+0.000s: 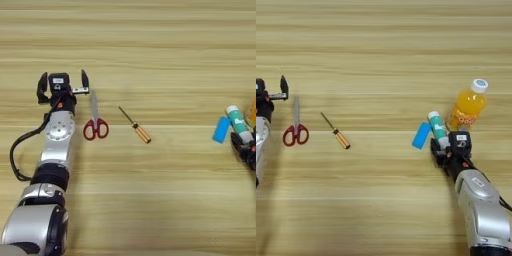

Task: Move the objects on the table

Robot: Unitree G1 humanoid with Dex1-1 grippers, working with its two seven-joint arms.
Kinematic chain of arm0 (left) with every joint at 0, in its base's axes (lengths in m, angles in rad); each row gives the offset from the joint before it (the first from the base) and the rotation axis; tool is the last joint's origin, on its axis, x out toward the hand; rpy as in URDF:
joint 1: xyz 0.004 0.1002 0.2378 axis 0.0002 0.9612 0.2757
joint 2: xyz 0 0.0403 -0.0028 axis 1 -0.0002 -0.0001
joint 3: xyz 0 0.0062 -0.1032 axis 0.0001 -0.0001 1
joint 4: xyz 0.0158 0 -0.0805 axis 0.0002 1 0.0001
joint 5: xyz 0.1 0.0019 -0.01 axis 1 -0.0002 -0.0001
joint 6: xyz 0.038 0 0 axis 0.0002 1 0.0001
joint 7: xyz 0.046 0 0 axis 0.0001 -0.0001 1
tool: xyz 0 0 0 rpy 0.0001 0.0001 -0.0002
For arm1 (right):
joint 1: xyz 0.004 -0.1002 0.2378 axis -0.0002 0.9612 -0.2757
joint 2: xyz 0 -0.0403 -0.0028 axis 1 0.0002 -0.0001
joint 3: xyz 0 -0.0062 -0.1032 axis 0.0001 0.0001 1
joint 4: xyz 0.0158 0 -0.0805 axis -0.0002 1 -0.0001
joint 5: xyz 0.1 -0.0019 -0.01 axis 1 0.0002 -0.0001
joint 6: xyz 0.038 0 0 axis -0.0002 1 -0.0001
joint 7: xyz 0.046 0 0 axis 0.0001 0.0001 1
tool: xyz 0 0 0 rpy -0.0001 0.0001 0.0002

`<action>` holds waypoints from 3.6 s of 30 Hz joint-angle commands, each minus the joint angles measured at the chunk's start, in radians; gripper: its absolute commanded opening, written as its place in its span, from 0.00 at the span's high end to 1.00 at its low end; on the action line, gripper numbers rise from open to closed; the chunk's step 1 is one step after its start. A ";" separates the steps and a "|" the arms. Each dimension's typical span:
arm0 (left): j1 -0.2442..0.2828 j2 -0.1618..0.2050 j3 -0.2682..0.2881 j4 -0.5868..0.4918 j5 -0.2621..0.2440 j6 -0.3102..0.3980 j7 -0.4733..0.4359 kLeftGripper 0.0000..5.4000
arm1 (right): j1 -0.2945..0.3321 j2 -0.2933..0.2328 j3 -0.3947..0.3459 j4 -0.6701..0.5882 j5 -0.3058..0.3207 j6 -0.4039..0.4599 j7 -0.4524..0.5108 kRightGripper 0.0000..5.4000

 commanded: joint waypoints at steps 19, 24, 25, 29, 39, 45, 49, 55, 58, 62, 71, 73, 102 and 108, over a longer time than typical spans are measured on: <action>0.008 0.002 -0.001 -0.005 0.013 0.019 0.002 0.00 | 0.007 0.007 0.075 -0.223 -0.032 0.013 -0.015 0.69; 0.009 0.002 -0.001 -0.006 0.013 0.019 0.000 0.00 | -0.025 0.022 0.157 -0.250 -0.055 0.032 -0.014 0.69; 0.009 0.003 -0.001 -0.006 0.013 0.020 -0.001 0.00 | -0.036 0.029 0.178 -0.244 -0.056 0.037 -0.011 0.69; 0.010 0.002 -0.001 -0.007 0.012 0.022 -0.003 0.00 | -0.077 0.054 0.238 -0.192 -0.063 0.043 -0.002 0.69; 0.015 0.002 -0.001 -0.016 0.011 0.024 -0.006 0.00 | -0.134 0.098 0.347 -0.035 -0.103 -0.013 0.035 0.69; 0.016 0.002 0.000 -0.018 0.010 0.026 -0.007 0.00 | -0.143 0.108 0.347 0.018 -0.107 -0.024 0.041 0.69; 0.017 0.002 0.000 -0.020 0.010 0.027 -0.007 0.00 | -0.139 0.116 0.360 0.036 -0.109 -0.024 0.053 0.69; 0.017 0.000 -0.001 -0.025 0.011 0.031 -0.005 0.00 | -0.134 0.116 0.370 0.031 -0.117 -0.039 0.068 0.61; 0.017 0.000 -0.001 -0.026 0.011 0.032 -0.005 0.00 | -0.129 0.112 0.374 0.015 -0.131 -0.066 0.065 0.54; 0.017 -0.001 -0.001 -0.026 0.012 0.033 -0.004 0.00 | -0.117 0.109 0.373 -0.024 -0.138 -0.099 0.063 0.46; 0.017 -0.002 -0.002 -0.025 0.012 0.033 -0.003 0.00 | -0.106 0.095 0.336 -0.082 -0.157 -0.156 0.034 0.25; 0.016 -0.002 -0.002 -0.025 0.012 0.033 -0.003 0.00 | -0.109 0.090 0.324 -0.094 -0.165 -0.175 0.023 0.21; 0.017 -0.001 -0.001 -0.020 0.012 0.029 -0.006 0.00 | -0.179 0.023 0.071 -0.140 -0.190 -0.352 -0.127 0.01; 0.016 0.000 -0.001 -0.017 0.012 0.028 -0.006 0.00 | -0.178 0.018 0.069 -0.156 -0.195 -0.368 -0.131 0.01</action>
